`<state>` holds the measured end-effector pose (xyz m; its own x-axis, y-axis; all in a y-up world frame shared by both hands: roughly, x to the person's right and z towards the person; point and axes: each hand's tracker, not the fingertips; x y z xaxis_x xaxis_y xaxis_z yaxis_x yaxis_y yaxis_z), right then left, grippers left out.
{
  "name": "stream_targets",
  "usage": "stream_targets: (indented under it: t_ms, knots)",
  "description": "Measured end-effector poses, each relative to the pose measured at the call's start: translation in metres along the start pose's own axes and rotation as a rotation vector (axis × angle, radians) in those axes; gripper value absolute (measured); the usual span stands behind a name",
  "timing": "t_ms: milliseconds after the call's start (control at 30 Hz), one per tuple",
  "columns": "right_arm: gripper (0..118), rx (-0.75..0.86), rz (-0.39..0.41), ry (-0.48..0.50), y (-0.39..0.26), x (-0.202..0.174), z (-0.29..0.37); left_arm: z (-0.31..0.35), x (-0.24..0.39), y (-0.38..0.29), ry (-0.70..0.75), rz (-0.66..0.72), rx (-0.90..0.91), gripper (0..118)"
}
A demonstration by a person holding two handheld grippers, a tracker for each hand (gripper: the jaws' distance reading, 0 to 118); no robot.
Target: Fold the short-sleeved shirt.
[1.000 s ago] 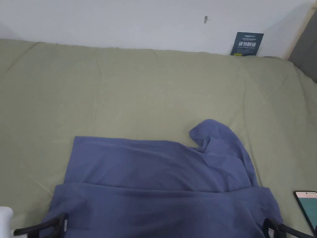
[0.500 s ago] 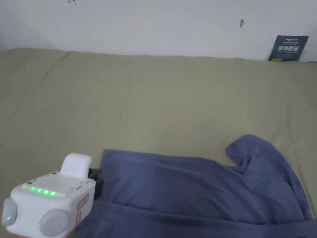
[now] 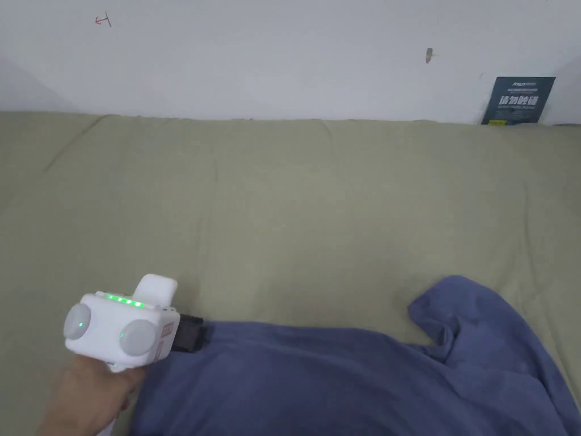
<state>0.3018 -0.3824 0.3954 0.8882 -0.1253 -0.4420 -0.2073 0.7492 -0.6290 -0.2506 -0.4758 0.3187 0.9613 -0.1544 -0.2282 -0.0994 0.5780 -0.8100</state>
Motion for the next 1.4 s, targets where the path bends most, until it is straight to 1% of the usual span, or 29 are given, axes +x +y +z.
stream_targets:
  t_ms: [33,67,100,133,200,267,333,367,400,433,467,533,600,633,700,733,767,800,833,867,900,933,1000,1033,1100,1133,1233,1333,1400]
  knots:
    - [0,0.005,-0.004,0.002,0.002,0.001,0.001,0.008,0.003,-0.002,-0.024,-0.016,0.012,100]
    - [0,0.008,-0.009,0.004,0.004,0.003,0.0,0.014,0.008,-0.005,-0.096,-0.033,0.028,62]
    - [0,0.007,-0.012,0.008,0.008,0.005,-0.002,0.017,0.014,-0.008,-0.157,-0.013,0.013,30]
    - [0,-0.001,-0.016,0.01,0.011,0.008,-0.007,0.017,0.015,-0.007,-0.148,-0.01,0.018,12]
    - [0,-0.026,-0.016,0.009,0.017,0.019,-0.022,0.021,0.025,-0.005,-0.059,-0.084,0.026,11]
    - [0,-0.051,-0.01,0.001,0.028,0.03,-0.039,0.028,0.023,-0.006,-0.129,-0.046,0.047,10]
    - [1,-0.055,0.039,-0.036,0.044,0.044,-0.059,0.047,0.02,-0.007,-0.136,-0.008,0.113,9]
    - [14,-0.045,0.052,-0.057,0.054,0.052,-0.072,0.057,0.019,-0.01,-0.145,0.029,0.129,9]
    - [42,-0.053,0.049,-0.066,0.067,0.062,-0.09,0.069,0.014,-0.012,-0.157,0.059,0.157,9]
    - [82,-0.068,0.043,-0.075,0.078,0.073,-0.109,0.078,0.01,-0.015,-0.174,0.096,0.18,9]
    - [118,-0.121,0.027,-0.097,0.087,0.082,-0.13,0.086,0.006,-0.018,-0.178,0.116,0.197,9]
    - [118,-0.142,-0.007,-0.111,0.105,0.1,-0.171,0.105,0.01,-0.022,-0.188,0.147,0.198,9]
    - [118,-0.166,0.036,-0.225,0.112,0.11,-0.206,0.113,0.01,-0.026,-0.205,0.161,0.199,9]
    - [118,-0.174,0.069,-0.242,0.115,0.112,-0.221,0.115,0.011,-0.028,-0.22,0.174,0.191,9]
    - [112,-0.235,0.044,-0.233,0.118,0.11,-0.243,0.112,0.009,-0.026,-0.221,0.165,0.175,9]
    - [112,-0.299,0.008,-0.2,0.118,0.108,-0.25,0.113,0.01,-0.027,-0.214,0.155,0.171,9]
    - [87,-0.35,-0.004,-0.2,0.117,0.103,-0.257,0.113,0.01,-0.026,-0.195,0.138,0.173,9]
    - [51,-0.326,0.012,-0.186,0.114,0.095,-0.256,0.11,0.007,-0.024,-0.199,0.142,0.17,9]
    - [38,-0.277,0.072,-0.226,0.113,0.083,-0.244,0.11,0.007,-0.024,-0.202,0.143,0.169,9]
    - [12,-0.285,0.061,-0.136,0.114,0.079,-0.24,0.11,0.008,-0.023,-0.202,0.144,0.168,9]
    - [1,-0.294,0.047,-0.123,0.115,0.074,-0.237,0.111,0.011,-0.023,-0.205,0.145,0.165,9]
    - [1,-0.285,0.063,-0.089,0.116,0.068,-0.234,0.108,0.01,-0.021,-0.206,0.145,0.164,9]
    - [1,-0.221,0.163,-0.129,0.119,0.055,-0.217,0.107,0.013,-0.018,-0.203,0.135,0.158,9]
    - [1,-0.196,0.175,-0.123,0.123,0.051,-0.21,0.107,0.013,-0.016,-0.197,0.132,0.155,9]
    - [1,-0.106,0.159,-0.1,0.133,0.047,-0.179,0.109,0.006,-0.018,-0.276,0.203,0.127,9]
    - [1,-0.068,0.153,-0.087,0.137,0.046,-0.163,0.116,0.004,-0.022,-0.27,0.243,0.148,9]
    - [1,0.054,0.14,-0.034,0.143,0.042,-0.1,0.155,-0.005,-0.035,-0.221,0.252,0.227,9]
    - [1,0.152,0.153,0.006,0.131,0.044,-0.026,0.206,-0.013,-0.064,-0.258,0.304,0.285,9]
    - [1,0.183,0.122,0.024,0.111,0.048,0.018,0.24,-0.013,-0.092,-0.271,0.305,0.307,9]
